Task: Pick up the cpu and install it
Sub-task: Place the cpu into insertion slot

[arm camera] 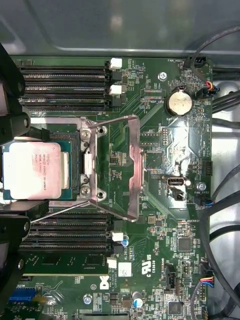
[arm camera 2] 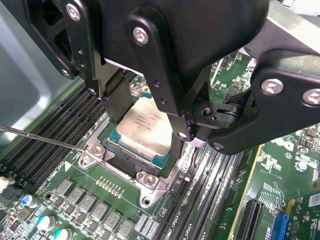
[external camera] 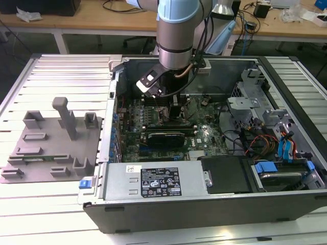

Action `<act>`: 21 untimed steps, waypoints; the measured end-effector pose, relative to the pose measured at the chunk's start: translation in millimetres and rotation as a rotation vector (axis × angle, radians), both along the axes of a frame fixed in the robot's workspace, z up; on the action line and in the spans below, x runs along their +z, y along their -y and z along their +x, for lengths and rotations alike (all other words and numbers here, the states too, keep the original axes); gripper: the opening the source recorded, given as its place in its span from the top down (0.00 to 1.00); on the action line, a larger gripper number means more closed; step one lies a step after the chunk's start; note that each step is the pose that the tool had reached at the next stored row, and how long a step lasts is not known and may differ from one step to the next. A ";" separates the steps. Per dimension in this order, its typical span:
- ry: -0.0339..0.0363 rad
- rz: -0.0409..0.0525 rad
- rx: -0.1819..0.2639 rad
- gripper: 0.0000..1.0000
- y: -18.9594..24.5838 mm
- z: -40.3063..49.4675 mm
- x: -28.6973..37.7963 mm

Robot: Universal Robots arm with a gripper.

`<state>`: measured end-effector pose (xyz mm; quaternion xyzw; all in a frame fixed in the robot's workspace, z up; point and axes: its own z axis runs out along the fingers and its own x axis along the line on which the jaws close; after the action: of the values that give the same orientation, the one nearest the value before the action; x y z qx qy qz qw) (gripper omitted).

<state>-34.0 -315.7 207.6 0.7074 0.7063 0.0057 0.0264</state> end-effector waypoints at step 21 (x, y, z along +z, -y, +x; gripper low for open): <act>0.0171 0.0027 0.000 0.45 -4.2 -2.9 -9.0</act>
<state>-36.9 -311.5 198.6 0.7073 0.7061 0.0127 0.0315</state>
